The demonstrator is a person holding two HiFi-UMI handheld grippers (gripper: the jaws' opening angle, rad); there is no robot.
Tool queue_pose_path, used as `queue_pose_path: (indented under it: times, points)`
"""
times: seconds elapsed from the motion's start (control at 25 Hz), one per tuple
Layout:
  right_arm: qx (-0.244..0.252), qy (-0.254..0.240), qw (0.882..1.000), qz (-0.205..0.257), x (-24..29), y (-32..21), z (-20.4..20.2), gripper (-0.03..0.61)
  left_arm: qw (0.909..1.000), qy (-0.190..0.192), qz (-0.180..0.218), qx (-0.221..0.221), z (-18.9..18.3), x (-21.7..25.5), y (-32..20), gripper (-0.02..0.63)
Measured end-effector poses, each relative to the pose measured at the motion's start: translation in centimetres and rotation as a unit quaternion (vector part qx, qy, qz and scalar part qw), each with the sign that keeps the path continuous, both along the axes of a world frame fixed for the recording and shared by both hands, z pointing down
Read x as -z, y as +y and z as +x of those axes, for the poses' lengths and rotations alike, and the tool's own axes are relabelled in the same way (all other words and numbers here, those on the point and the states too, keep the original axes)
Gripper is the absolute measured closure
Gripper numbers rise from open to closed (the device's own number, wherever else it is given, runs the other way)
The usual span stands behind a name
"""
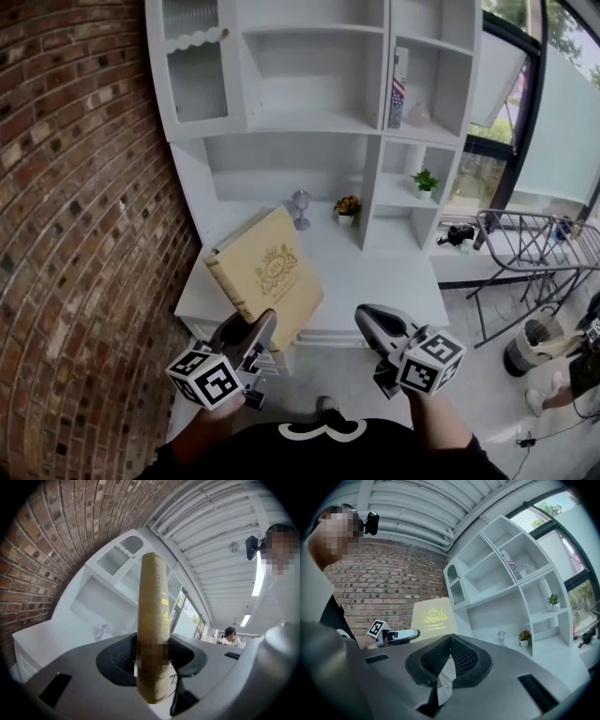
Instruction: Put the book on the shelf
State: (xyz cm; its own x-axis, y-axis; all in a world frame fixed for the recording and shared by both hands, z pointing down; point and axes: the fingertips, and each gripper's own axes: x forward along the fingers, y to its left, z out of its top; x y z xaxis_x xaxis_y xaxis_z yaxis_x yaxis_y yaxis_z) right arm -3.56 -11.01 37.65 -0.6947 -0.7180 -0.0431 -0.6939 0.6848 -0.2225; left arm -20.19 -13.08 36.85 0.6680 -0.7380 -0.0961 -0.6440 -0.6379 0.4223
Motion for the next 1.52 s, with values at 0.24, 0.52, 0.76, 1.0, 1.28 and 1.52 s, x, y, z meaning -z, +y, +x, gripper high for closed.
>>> queue_pose_path:
  times: [0.24, 0.52, 0.76, 1.0, 1.28, 1.52]
  points:
    - [0.009, -0.006, 1.0, 0.001, 0.5, -6.7, 2.3, 0.571, 0.9999, 0.0, -0.008, 0.013, 2.0, 0.1, -6.0, 0.434]
    - [0.013, -0.014, 1.0, 0.004, 1.1, -14.3, 5.0, 0.571, 0.9997, -0.01, 0.005, 0.023, 4.3, 1.9, -13.3, 0.433]
    - [0.029, -0.014, 0.999, 0.015, 2.0, -18.9, 6.2, 0.571, 0.999, -0.01, 0.03, 0.032, 6.3, 4.7, -18.6, 0.433]
    - [0.041, -0.008, 0.998, 0.037, 3.5, -21.7, 7.7, 0.571, 0.9961, -0.022, 0.073, 0.045, 7.9, 8.3, -21.8, 0.433]
    - [0.053, -0.001, 0.997, 0.058, 4.5, -23.7, 9.0, 0.571, 0.9871, -0.043, 0.134, 0.077, 8.3, 12.9, -24.4, 0.433]
    - [0.068, 0.011, 0.995, 0.068, 4.8, -24.6, 8.4, 0.571, 0.9798, -0.058, 0.163, 0.101, 8.5, 16.2, -26.5, 0.433]
